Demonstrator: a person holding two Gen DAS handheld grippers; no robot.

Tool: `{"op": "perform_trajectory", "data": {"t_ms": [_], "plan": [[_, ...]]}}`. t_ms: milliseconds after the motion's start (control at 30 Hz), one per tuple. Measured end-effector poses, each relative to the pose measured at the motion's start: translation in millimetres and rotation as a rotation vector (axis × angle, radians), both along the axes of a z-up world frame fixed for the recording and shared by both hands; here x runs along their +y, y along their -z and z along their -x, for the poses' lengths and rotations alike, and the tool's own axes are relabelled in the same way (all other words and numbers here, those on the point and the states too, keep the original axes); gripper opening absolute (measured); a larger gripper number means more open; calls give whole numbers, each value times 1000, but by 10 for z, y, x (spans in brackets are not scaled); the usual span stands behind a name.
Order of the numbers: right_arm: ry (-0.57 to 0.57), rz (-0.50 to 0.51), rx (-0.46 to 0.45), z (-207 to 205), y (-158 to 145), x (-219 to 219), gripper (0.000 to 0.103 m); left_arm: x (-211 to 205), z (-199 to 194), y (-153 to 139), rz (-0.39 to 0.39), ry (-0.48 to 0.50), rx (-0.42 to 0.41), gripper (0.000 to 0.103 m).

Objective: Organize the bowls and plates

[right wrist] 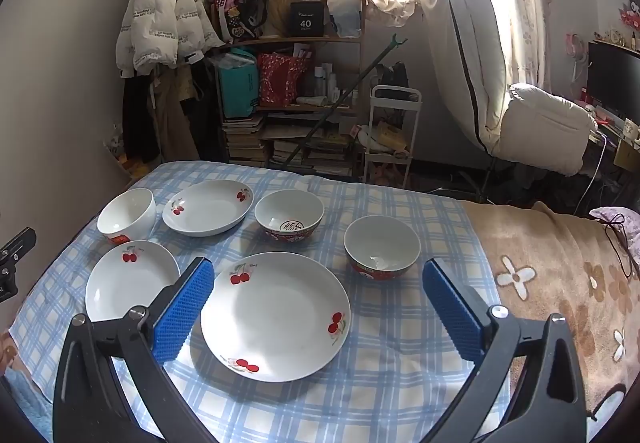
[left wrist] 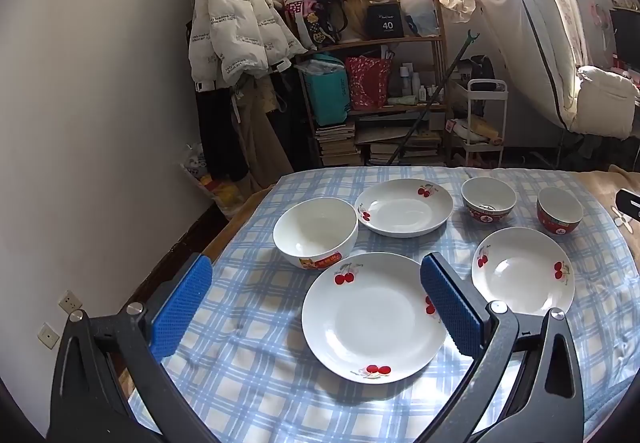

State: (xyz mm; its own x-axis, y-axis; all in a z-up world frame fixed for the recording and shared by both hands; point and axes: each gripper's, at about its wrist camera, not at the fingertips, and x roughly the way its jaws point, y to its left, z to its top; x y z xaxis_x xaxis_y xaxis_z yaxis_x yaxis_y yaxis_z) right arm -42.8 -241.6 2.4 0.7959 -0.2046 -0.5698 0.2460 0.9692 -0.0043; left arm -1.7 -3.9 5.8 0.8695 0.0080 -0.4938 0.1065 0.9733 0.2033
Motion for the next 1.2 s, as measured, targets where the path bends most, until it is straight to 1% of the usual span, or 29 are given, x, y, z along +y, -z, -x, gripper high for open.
{"op": "perform_trajectory", "data": {"t_ms": [1200], "plan": [[2,-4,-6,10,-6,-21,103,29,9,0,2,1,-3,102]]}}
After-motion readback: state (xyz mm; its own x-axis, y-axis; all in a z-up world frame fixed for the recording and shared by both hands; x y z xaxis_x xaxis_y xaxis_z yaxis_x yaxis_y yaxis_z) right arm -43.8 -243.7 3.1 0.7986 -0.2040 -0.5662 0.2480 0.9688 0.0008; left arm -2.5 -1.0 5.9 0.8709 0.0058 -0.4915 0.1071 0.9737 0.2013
